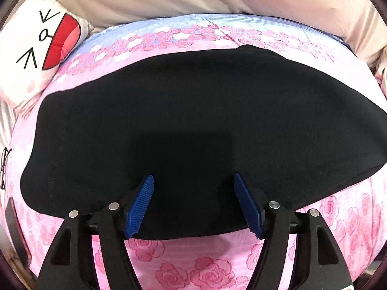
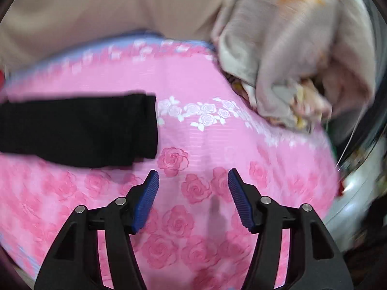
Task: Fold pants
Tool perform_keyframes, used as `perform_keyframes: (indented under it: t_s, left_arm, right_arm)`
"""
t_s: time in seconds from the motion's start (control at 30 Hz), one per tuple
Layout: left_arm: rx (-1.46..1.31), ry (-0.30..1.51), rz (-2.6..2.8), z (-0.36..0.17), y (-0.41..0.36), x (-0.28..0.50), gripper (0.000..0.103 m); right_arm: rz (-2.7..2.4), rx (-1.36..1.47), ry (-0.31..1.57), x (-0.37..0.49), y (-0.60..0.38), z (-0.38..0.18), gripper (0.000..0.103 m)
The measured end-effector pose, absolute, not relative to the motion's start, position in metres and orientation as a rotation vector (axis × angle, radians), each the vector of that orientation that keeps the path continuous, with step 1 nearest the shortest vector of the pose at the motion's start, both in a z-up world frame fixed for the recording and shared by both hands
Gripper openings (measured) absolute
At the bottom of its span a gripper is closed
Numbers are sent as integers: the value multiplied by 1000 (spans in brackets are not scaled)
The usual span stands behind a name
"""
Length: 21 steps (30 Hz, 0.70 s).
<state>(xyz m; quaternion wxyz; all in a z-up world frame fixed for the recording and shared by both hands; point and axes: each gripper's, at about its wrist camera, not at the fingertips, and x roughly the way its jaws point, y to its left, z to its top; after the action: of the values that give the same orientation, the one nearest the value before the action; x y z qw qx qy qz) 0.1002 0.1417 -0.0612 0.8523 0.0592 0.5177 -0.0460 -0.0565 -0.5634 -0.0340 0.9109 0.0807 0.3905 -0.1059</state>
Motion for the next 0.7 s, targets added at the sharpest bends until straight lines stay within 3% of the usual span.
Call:
perform_keyframes:
  t_s: [0.07, 0.1, 0.3, 0.33, 0.37, 0.47, 0.53, 0.63, 0.67, 0.7]
  left_arm:
    - [134, 1095, -89, -61, 139, 102, 66]
    - [140, 1095, -84, -61, 138, 102, 67]
    - [151, 1075, -45, -62, 135, 100, 72]
    - [150, 1072, -36, -62, 136, 100, 75]
    - [144, 1073, -33, -62, 138, 100, 76]
    - [125, 1082, -32, -61, 147, 98, 76]
    - [129, 1082, -18, -61, 154, 96, 80]
    - [108, 1087, -17, -62, 166, 95, 82]
    - [95, 1089, -19, -62, 171, 92, 82]
    - [87, 1090, -19, -60, 174, 90, 81]
  right_arm:
    - [-189, 260, 751, -49, -566, -22, 80]
    - [-181, 275, 744, -42, -566, -19, 84]
    - [-135, 243, 860, 40, -549, -47, 83]
    - [-114, 229, 897, 55, -545, -58, 60]
    - [-101, 204, 924, 64, -538, -65, 21]
    - [-121, 85, 823, 71, -516, -43, 11]
    - [-163, 106, 771, 71, -526, -35, 11]
    - [-220, 126, 944, 83, -547, -79, 18]
    - [-245, 118, 907, 78, -545, -74, 34]
    - [-282, 111, 871, 72, -541, -63, 40]
